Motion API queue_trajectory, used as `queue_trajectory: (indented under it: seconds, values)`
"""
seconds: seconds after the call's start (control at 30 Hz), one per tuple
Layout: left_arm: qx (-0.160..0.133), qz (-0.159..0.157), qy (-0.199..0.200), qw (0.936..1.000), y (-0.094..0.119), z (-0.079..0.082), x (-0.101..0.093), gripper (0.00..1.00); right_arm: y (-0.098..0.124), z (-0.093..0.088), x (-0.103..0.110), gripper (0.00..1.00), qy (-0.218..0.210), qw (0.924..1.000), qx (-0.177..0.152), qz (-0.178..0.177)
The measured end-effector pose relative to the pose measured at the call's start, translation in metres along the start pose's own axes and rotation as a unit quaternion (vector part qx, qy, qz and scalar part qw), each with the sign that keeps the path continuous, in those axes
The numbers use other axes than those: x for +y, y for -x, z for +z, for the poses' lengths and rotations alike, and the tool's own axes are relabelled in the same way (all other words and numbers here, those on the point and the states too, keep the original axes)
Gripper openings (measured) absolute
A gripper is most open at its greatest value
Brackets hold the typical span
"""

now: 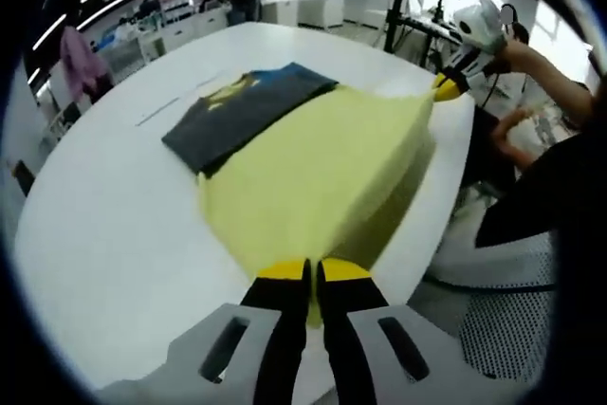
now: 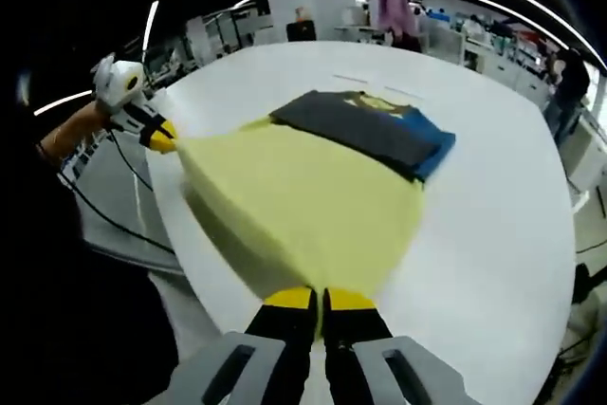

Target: Fold the garment on the visible template until the final outline fits inside the template.

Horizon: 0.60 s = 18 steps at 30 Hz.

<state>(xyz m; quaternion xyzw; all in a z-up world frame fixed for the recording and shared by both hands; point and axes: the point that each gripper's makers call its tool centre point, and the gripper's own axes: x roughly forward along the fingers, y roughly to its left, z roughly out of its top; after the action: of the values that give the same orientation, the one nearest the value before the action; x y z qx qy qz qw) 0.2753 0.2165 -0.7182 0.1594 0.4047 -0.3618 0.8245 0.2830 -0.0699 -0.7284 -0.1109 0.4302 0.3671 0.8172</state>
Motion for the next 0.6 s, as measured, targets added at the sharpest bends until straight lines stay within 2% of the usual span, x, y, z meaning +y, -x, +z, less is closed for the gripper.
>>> queue_trajectory:
  seconds: [0.6]
  values:
    - [0.016, -0.019, -0.001, 0.9997, 0.024, 0.003, -0.008, 0.00, 0.024, 0.008, 0.018, 0.00, 0.009, 0.9997, 0.017, 0.016]
